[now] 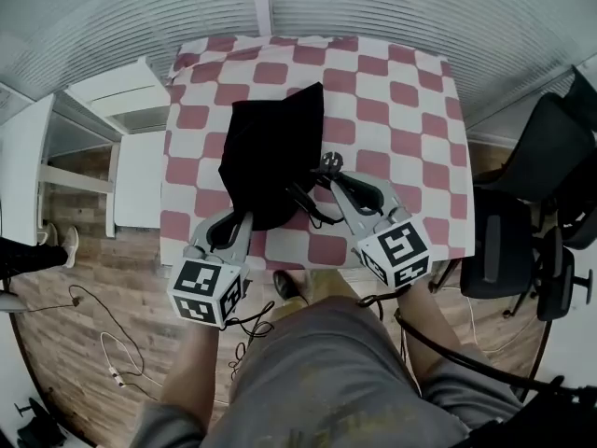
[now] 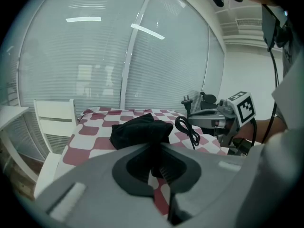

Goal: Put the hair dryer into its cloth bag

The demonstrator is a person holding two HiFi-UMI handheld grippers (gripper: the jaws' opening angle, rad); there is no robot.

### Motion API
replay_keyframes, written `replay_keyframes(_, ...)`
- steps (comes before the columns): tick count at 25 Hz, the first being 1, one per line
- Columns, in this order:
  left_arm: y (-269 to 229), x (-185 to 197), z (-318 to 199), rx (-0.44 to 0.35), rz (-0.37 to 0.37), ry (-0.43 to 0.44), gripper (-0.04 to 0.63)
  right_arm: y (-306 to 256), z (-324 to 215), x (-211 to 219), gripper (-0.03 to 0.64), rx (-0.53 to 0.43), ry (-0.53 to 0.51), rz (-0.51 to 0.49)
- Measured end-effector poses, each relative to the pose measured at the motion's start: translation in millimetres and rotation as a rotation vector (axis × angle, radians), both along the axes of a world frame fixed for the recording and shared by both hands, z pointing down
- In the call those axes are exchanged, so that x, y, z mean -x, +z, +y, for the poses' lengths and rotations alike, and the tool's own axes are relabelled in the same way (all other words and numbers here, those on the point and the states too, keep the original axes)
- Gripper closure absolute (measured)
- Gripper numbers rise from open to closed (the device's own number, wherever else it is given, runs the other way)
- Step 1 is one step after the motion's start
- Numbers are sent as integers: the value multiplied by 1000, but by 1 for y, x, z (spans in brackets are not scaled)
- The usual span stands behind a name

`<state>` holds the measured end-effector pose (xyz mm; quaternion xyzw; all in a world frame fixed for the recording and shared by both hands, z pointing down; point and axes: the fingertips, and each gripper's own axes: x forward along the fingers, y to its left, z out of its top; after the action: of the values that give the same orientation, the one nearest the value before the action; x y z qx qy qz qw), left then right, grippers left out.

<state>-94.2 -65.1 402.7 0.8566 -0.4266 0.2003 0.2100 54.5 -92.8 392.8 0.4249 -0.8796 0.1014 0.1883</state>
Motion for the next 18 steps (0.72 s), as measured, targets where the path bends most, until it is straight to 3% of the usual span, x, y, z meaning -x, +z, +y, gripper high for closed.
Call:
replay_keyframes(5, -9, 5, -9, 5, 28, -3, 586, -18, 28, 51, 568, -127, -275, 149)
replay_keyframes(10, -13, 8, -11, 11, 29, 3, 586, 1, 50, 80, 568, -156, -431, 341)
replay_keyframes(13, -13, 6, -8, 7, 16, 22, 586, 15, 54, 90, 568, -141, -471, 423)
replay_keyframes(18, -12, 4, 2, -20, -46, 66, 586, 35, 40, 99, 568, -72, -431, 459)
